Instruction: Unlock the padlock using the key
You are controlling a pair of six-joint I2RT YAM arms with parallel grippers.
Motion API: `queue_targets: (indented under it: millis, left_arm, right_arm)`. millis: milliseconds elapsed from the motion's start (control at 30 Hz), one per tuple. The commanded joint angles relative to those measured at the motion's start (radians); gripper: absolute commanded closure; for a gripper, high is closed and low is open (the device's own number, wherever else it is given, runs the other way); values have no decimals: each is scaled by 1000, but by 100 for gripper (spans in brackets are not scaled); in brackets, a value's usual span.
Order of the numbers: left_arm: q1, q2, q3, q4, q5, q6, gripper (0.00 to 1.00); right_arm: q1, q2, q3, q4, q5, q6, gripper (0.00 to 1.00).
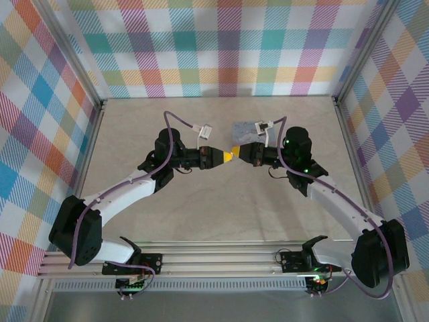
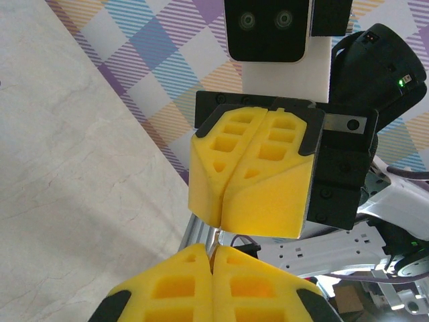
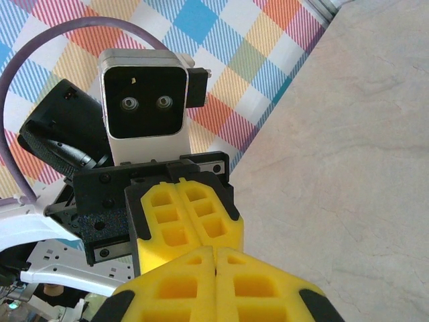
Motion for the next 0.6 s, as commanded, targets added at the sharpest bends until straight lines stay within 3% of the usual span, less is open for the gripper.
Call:
queue_targets:
  millis: [0, 200, 300, 333, 567]
  left_arm:
    - [-6, -14, -1, -7, -3, 30, 100]
    - [3, -26, -9, -64, -54, 62, 100]
    - [3, -27, -10, -55, -52, 54, 79]
    - [3, -28, -10, -53, -49, 53, 76]
    - [3, -24, -6, -21, -19, 39, 80]
  right_arm:
    - [4, -27, -14, 31, 18, 7, 100]
    - [4, -39, -22, 25, 37, 2, 100]
    - [4, -45, -23, 24, 43, -3, 100]
    - [4, -45, -24, 25, 41, -3, 100]
    - [4, -36, -30, 48, 33, 9, 100]
